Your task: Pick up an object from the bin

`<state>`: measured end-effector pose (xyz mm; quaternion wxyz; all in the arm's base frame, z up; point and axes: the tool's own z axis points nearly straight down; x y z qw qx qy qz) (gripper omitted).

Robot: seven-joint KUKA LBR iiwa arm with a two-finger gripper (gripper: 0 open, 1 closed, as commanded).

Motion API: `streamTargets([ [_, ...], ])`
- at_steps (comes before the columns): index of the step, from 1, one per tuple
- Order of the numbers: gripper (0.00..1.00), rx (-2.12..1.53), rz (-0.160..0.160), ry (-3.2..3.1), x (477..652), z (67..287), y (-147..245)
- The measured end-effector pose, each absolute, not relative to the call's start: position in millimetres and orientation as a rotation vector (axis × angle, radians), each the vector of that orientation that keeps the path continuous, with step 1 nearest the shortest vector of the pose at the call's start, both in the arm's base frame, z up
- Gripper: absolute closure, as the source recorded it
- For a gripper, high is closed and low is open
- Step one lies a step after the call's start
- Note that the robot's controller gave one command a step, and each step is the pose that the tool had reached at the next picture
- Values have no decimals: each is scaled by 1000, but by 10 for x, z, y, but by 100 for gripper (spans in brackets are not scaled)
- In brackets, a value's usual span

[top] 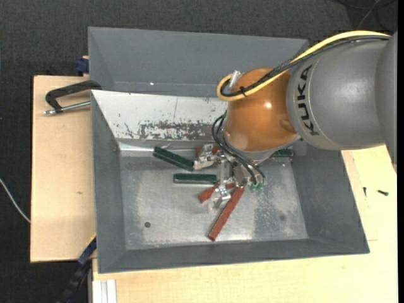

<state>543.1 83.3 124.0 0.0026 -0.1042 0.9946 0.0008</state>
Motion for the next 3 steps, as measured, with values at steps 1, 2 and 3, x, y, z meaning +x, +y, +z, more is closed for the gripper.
streamTargets([
  [1, 0, -466, 2, 3096, 5816, 878, 704],
  [2, 100, -38, -7, 3120, 5616, 799, 775],
  [3, 100, -38, -6, 3120, 5615, 799, 779],
])
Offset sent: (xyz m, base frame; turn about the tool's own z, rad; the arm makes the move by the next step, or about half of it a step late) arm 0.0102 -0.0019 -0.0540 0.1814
